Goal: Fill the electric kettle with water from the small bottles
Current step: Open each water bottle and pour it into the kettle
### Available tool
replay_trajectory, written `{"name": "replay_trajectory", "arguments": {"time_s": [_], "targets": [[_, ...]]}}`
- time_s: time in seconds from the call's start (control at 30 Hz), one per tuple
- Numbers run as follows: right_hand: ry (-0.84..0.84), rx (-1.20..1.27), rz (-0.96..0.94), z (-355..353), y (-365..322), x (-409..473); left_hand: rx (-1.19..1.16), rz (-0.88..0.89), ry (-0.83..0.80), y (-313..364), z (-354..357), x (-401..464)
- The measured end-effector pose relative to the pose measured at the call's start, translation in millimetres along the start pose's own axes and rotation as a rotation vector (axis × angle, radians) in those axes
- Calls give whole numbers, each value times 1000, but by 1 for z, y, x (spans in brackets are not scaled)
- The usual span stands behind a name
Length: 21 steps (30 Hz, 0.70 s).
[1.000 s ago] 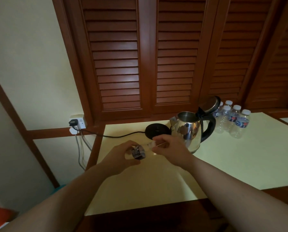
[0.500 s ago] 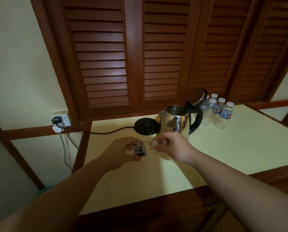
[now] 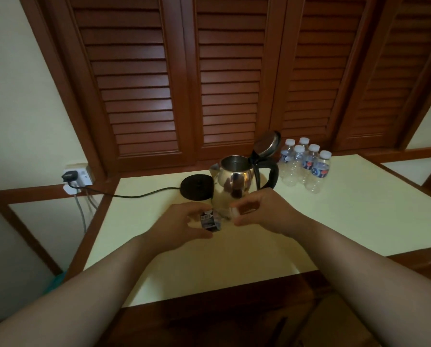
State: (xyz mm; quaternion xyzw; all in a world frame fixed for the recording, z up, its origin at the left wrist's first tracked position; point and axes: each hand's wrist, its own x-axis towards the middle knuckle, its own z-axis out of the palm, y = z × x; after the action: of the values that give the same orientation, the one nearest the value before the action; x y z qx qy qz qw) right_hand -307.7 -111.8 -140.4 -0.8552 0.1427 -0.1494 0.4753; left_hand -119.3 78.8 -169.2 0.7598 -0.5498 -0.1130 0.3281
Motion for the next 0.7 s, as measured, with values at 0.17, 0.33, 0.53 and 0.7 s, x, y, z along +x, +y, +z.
{"name": "replay_trajectory", "arguments": {"time_s": [0.17, 0.33, 0.53, 0.7], "targets": [[42, -103, 59, -43, 34, -15, -6, 4, 54, 44, 41, 26], [63, -106, 61, -93, 70, -29, -152, -52, 6, 85, 82, 55], [12, -268, 84, -148, 99, -44, -166, -18, 11, 131, 126, 81], [36, -127, 80, -177, 117, -47, -154, -42, 7, 149, 143, 100]]}}
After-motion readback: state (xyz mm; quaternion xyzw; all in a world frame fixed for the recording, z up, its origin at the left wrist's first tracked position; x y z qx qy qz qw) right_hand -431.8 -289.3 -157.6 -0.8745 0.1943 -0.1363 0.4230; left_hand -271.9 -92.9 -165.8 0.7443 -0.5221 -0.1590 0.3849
